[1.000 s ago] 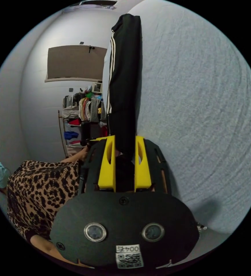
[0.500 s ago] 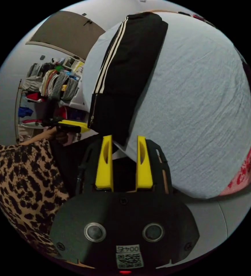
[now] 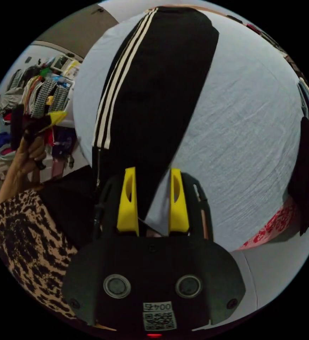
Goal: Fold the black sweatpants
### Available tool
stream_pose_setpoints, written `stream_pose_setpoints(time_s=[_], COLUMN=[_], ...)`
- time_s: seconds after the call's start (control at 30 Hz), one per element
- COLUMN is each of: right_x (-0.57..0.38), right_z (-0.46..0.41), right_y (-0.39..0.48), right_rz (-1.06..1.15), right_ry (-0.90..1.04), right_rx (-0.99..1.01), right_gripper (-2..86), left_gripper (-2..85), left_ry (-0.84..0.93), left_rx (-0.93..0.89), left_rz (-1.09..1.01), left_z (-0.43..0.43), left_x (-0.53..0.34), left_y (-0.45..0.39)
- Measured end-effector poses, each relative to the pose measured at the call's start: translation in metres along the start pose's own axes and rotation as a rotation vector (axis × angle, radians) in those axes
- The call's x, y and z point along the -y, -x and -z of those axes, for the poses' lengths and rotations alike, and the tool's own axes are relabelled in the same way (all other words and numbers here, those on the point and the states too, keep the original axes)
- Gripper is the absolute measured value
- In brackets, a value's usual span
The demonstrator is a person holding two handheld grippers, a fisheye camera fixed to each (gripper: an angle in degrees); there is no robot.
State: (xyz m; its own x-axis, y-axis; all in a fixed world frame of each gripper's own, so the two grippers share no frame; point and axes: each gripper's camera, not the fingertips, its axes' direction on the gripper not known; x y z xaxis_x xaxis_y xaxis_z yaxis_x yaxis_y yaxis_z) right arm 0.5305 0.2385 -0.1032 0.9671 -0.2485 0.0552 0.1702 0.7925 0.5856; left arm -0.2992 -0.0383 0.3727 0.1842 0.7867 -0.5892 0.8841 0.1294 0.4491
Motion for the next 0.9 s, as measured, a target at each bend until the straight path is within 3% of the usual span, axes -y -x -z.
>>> stream_pose_setpoints(time_s=[0.47, 0.73, 0.9], right_x=[0.070, 0.095, 0.119], right_z=[-0.024, -0.031, -0.037], right_y=[0.049, 0.056, 0.061], right_rz=[-0.121, -0.125, -0.124], right_ry=[0.083, 0.102, 0.183], right_rx=[-0.136, -0.123, -0.133], right_gripper=[13.6, 13.6, 13.6], left_gripper=[6.9, 7.4, 6.8], left_ry=[0.069, 0.113, 0.063], left_rx=[0.051, 0.098, 0.010], left_rz=[-0.084, -0.058, -0.025], left_z=[-0.015, -0.021, -0.012], left_x=[0.242, 0.296, 0.308], left_y=[0.011, 0.013, 0.020])
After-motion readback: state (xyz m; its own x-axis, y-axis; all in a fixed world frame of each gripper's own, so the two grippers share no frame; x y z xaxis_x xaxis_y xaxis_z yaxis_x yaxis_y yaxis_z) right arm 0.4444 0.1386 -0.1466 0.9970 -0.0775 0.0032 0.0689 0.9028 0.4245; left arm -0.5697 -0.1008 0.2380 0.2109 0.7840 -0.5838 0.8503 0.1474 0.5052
